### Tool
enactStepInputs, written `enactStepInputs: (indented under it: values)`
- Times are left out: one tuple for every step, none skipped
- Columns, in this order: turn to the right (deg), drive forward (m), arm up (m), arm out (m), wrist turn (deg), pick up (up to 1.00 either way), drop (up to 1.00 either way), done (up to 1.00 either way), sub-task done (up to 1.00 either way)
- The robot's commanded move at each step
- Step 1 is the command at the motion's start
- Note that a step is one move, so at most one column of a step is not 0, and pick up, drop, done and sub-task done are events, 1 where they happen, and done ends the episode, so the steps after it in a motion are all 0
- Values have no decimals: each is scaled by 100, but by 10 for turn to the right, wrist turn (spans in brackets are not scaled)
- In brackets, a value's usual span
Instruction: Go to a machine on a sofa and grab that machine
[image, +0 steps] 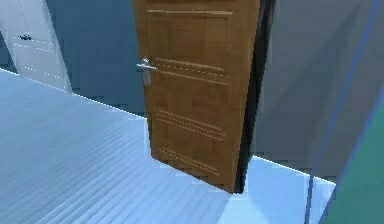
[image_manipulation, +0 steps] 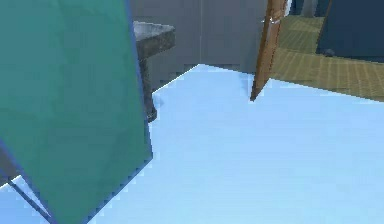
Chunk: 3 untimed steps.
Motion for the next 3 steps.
enactStepInputs:
  values:
    - [-360, 0, 0, 0, 0, 0, 0, 0, 0]
    - [0, 15, 0, 0, 0, 0, 0, 0, 0]
    - [-180, 0, 0, 0, 0, 0, 0, 0, 0]
